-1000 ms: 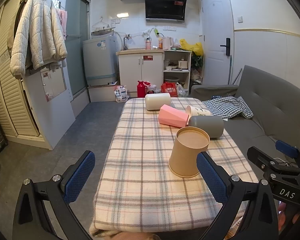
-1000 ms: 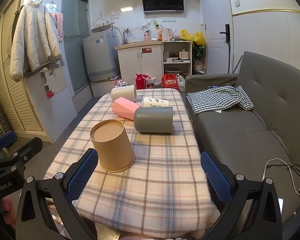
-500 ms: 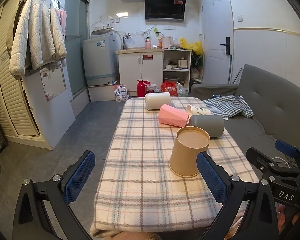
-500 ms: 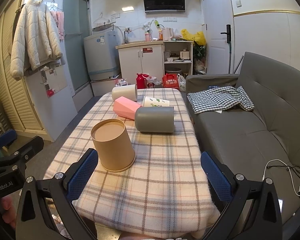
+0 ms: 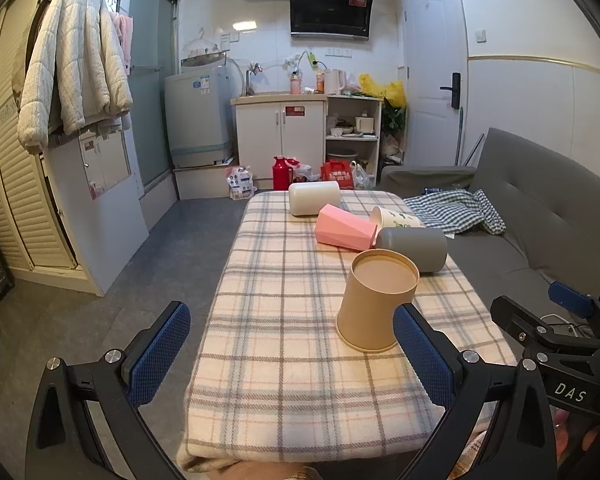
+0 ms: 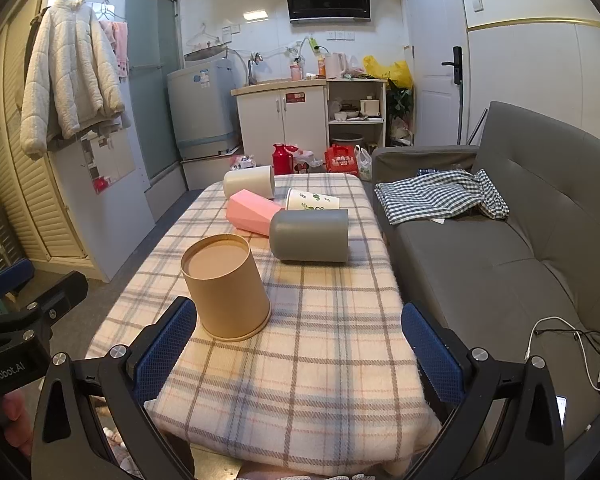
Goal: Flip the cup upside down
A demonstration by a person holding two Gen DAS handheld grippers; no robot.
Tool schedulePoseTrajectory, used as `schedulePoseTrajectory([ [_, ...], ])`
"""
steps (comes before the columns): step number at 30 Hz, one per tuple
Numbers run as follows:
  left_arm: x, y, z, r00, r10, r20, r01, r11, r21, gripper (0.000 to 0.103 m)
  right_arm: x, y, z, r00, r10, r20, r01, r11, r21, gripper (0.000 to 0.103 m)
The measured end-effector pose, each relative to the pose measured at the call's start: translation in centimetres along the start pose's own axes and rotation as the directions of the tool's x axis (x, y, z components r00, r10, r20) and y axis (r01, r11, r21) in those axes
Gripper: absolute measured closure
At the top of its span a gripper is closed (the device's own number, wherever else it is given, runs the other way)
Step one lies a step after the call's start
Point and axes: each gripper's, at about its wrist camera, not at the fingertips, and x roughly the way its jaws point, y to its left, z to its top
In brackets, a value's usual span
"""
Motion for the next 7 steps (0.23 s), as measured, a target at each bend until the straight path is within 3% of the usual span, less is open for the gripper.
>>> schedulePoseTrajectory([
  [7,-0.32,0.31,-0.1,1.0,0.004,0.009,-0.004,1.0,0.0,0.0,0.03,0.02,-0.04,1.0,0.001,0.0,-0.001,1.0,0.001,0.0],
])
